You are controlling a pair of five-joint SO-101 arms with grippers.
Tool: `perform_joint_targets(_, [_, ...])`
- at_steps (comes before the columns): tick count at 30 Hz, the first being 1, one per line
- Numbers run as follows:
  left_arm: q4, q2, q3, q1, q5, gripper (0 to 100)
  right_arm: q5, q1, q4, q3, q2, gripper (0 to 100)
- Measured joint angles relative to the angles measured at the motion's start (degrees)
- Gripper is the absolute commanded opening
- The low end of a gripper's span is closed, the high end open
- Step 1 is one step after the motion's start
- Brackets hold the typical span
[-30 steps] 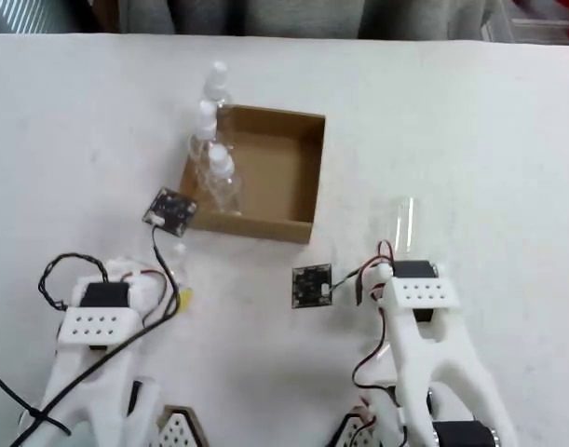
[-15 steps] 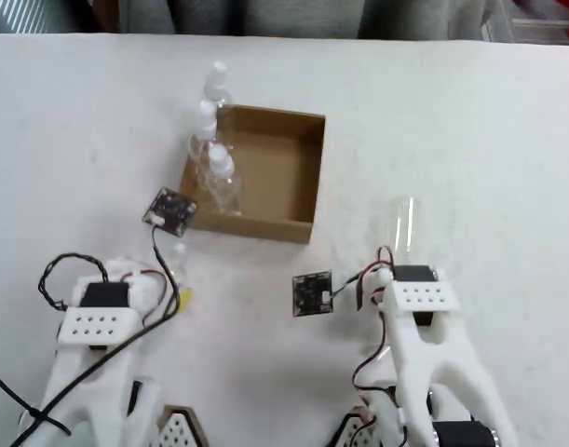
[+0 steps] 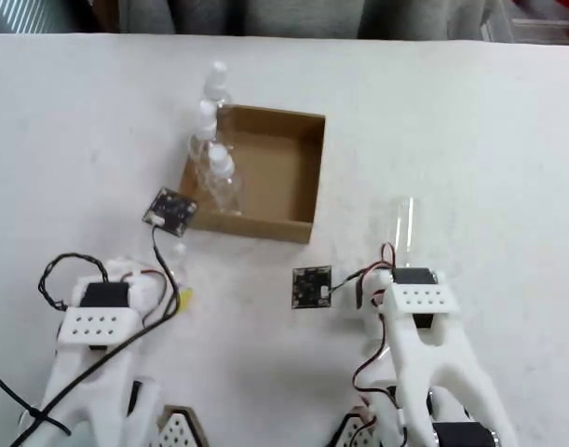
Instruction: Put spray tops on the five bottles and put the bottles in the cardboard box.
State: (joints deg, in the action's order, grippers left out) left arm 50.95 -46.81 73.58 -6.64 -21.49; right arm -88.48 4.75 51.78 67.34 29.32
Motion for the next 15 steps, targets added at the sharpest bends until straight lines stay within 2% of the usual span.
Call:
perform_joint_targets(3, [0.0, 0.0, 0.0, 0.0, 0.0, 17, 1.0, 0.0, 0.0, -0.3, 0.0, 1.7])
perform_joint_targets(6, [0.0, 0.0, 0.0, 0.0, 0.0, 17, 6.2, 0.0, 0.6, -2.6, -0.1, 1.7])
perform_joint_targets(11, [0.0, 0.0, 0.0, 0.0, 0.0, 17, 24.2, -3.0, 1.1, -14.5, -0.1, 1.7])
perform_joint_targets(15, [0.0, 0.0, 0.0, 0.0, 0.0, 17, 39.2, -4.7, 9.8, -25.7, -0.1, 1.7])
